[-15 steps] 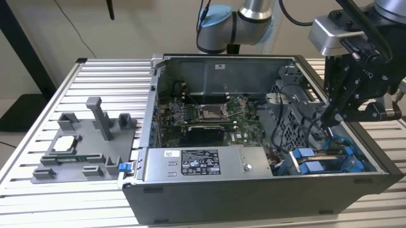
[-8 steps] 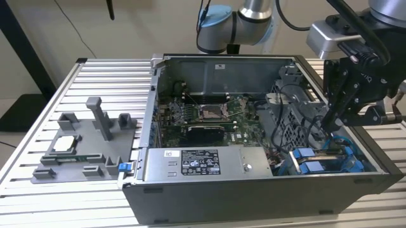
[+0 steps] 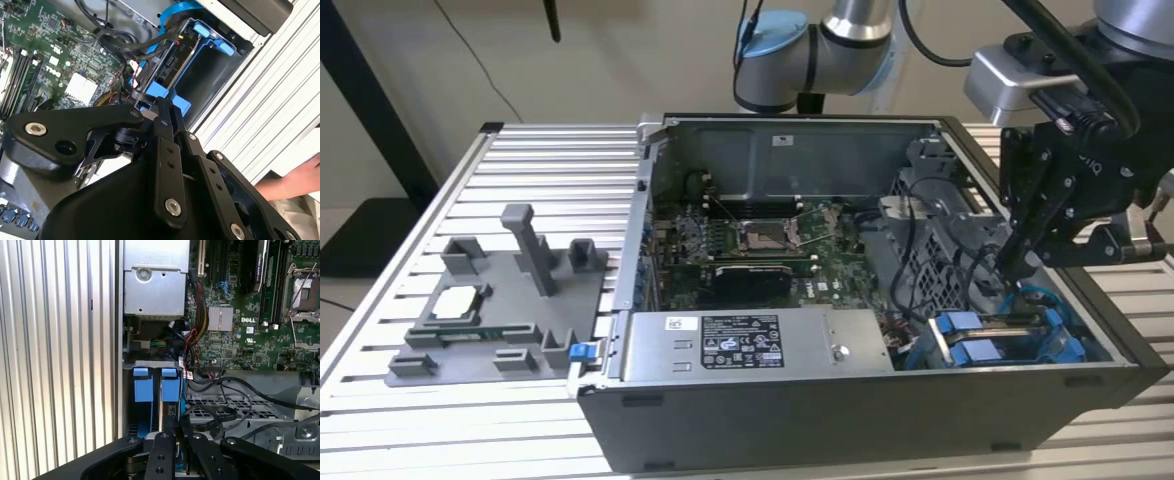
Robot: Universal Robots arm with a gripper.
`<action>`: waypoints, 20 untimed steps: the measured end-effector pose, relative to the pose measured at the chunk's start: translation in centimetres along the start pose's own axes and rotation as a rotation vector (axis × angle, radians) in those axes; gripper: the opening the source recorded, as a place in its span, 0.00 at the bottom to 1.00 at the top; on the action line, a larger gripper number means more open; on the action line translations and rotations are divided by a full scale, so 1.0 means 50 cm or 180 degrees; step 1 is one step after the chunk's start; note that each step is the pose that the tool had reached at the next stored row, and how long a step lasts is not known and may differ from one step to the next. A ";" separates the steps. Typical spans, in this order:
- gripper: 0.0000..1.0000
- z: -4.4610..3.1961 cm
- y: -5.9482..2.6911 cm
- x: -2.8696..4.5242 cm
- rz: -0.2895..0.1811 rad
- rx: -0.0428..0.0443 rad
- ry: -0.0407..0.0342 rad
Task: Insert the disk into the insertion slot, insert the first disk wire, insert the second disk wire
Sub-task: 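Insert the second disk wire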
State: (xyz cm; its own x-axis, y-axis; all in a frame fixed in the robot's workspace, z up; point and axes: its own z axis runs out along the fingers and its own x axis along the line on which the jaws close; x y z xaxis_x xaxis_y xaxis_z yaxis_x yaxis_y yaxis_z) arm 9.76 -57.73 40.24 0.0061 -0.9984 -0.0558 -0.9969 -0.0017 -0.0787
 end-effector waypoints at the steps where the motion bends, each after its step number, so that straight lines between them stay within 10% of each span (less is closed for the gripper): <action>1: 0.00 0.000 0.000 0.000 0.0000 0.0000 0.0000; 11: 0.00 0.015 0.001 0.001 -0.0002 0.0006 0.0017; 20: 0.00 0.044 0.003 0.002 -0.0007 0.0100 0.0017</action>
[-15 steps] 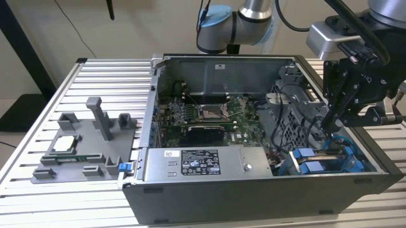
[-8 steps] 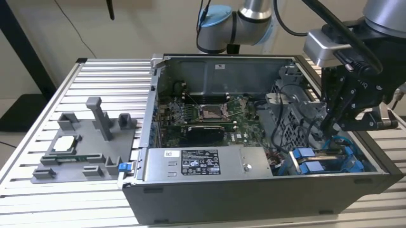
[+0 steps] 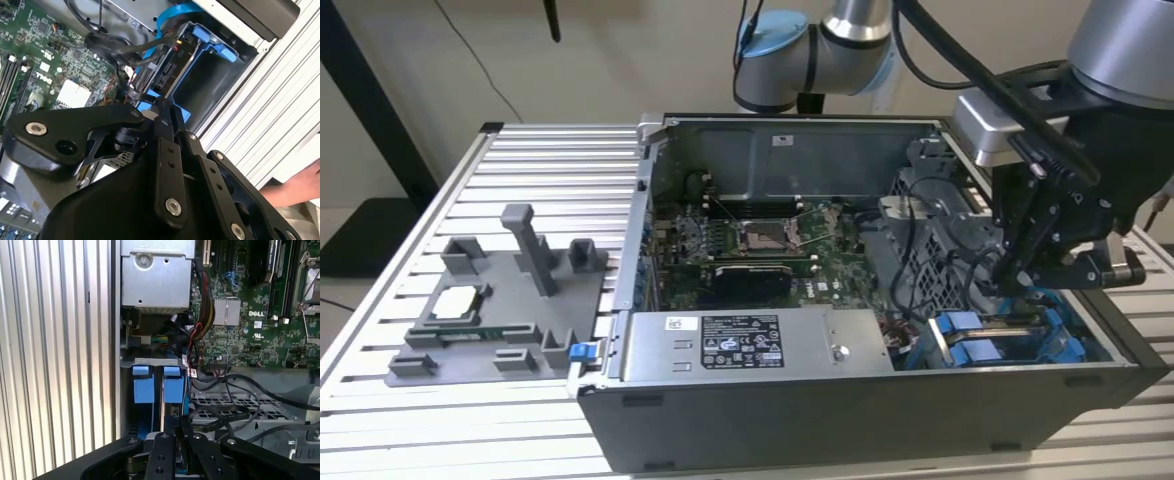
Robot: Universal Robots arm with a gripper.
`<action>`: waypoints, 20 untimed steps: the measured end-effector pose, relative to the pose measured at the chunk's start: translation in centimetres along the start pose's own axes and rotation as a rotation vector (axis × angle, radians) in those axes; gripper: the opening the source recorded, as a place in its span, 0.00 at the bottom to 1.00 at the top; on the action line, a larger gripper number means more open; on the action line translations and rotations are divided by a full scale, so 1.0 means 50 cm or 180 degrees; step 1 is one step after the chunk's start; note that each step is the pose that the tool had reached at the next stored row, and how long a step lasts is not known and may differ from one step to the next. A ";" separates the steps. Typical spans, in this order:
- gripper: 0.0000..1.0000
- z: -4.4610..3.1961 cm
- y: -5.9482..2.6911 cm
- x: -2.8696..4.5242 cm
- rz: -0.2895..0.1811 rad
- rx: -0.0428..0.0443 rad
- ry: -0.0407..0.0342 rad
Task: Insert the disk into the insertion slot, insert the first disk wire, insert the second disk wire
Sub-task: 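Insert the second disk wire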
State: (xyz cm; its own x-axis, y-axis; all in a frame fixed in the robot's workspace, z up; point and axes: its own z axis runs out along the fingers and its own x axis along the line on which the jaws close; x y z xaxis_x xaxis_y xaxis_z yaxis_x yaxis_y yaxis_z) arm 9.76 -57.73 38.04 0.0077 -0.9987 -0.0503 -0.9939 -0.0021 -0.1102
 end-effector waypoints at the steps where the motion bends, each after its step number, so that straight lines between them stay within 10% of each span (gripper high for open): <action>1: 0.00 0.003 0.000 0.000 -0.0001 0.0013 0.0000; 13: 0.00 0.011 0.002 0.001 -0.0002 0.0039 -0.0002; 20: 0.00 0.027 0.005 0.001 -0.0005 0.0119 -0.0005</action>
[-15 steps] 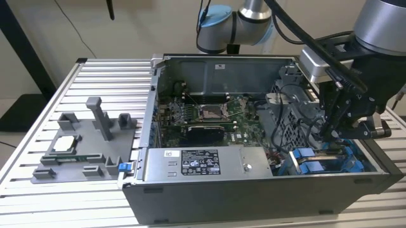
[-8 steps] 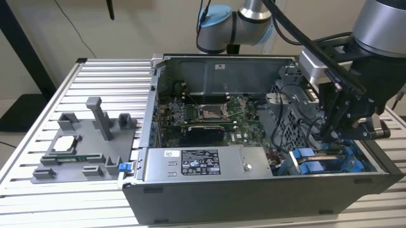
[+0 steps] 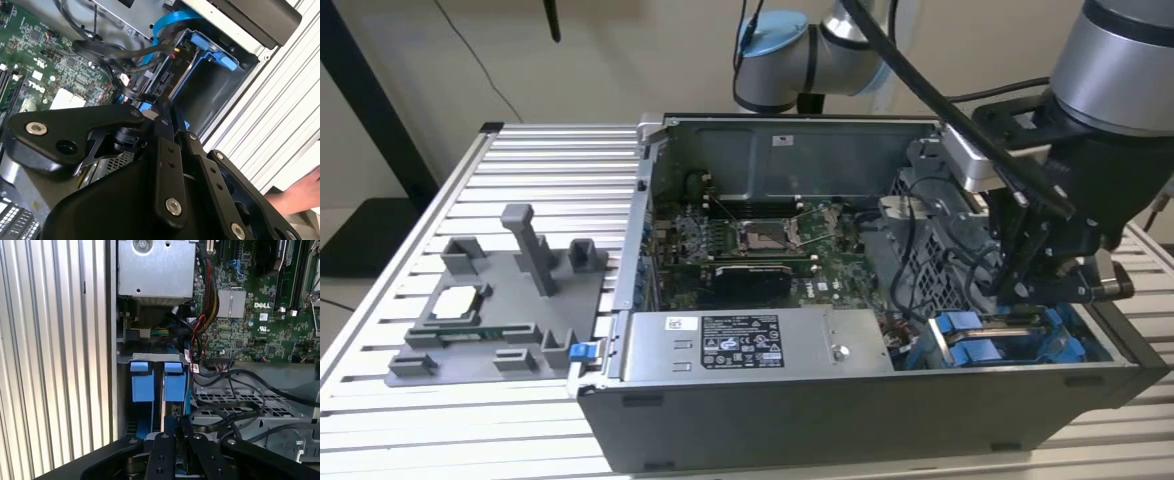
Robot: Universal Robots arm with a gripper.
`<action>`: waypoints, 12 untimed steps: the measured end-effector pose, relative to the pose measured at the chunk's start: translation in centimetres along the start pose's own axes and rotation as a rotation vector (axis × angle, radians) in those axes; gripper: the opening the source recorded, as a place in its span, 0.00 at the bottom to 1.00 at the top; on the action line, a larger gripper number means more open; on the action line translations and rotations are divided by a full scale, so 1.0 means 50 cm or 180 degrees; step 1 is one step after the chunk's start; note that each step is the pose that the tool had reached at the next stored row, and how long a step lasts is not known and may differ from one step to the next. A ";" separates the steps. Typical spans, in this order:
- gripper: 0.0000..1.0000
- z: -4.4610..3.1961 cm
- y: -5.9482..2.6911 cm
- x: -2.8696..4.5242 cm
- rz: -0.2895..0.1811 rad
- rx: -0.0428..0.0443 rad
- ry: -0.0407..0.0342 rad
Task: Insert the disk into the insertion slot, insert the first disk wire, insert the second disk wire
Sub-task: 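Insert the second disk wire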
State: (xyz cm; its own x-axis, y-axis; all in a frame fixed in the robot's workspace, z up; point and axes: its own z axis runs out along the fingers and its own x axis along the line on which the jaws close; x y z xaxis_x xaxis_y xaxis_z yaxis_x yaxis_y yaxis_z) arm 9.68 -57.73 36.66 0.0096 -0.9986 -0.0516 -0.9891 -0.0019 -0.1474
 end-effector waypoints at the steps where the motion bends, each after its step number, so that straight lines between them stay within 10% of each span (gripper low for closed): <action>1: 0.00 0.003 0.000 0.000 -0.0001 0.0013 0.0000; 12: 0.00 0.024 0.002 0.001 0.0006 0.0023 -0.0046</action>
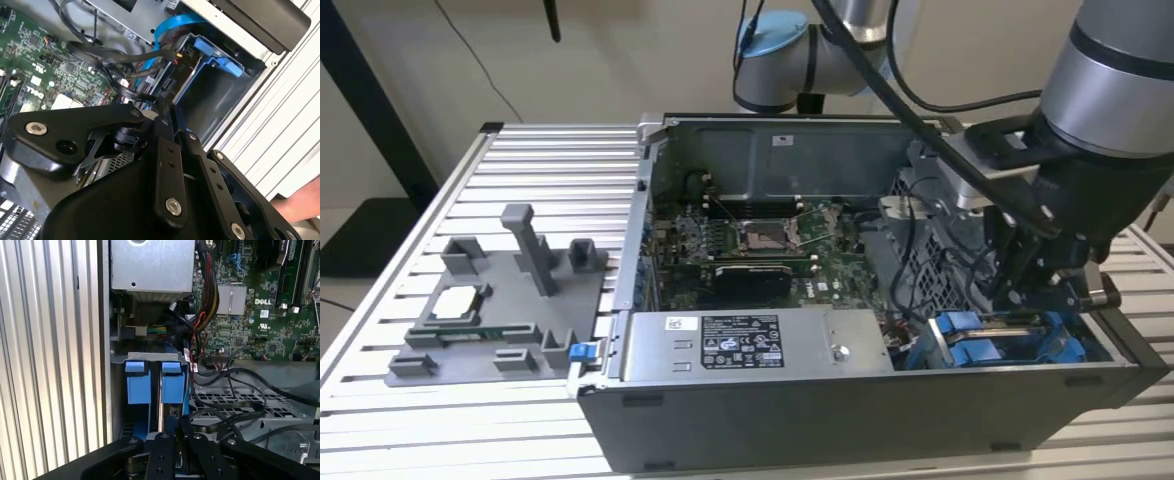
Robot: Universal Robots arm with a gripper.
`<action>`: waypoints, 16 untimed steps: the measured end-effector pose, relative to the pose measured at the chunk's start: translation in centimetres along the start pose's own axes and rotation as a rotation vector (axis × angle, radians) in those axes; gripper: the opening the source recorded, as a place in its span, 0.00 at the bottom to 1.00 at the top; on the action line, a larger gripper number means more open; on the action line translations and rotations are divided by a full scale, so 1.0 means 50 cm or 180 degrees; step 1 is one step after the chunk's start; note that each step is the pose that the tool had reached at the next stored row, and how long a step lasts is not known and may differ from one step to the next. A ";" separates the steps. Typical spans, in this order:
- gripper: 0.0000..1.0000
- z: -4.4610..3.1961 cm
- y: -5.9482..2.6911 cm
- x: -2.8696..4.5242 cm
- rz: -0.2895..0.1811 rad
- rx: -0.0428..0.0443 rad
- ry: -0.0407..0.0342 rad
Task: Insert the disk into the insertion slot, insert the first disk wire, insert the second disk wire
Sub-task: 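Insert the second disk wire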
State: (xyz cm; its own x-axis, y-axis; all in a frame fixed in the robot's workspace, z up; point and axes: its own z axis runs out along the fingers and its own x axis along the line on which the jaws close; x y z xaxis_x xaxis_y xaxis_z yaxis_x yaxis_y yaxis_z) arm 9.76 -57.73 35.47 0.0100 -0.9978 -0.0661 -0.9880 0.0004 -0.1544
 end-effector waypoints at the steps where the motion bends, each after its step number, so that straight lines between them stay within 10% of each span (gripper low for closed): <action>1: 0.00 0.003 0.000 0.000 0.0000 0.0001 -0.0001; 16: 0.00 0.028 -0.018 0.002 0.0008 0.0002 -0.0052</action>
State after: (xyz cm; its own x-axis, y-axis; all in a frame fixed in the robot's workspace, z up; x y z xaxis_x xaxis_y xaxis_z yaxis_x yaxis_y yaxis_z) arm 10.84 -57.73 34.20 0.0100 -0.9965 -0.0827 -0.9880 0.0030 -0.1547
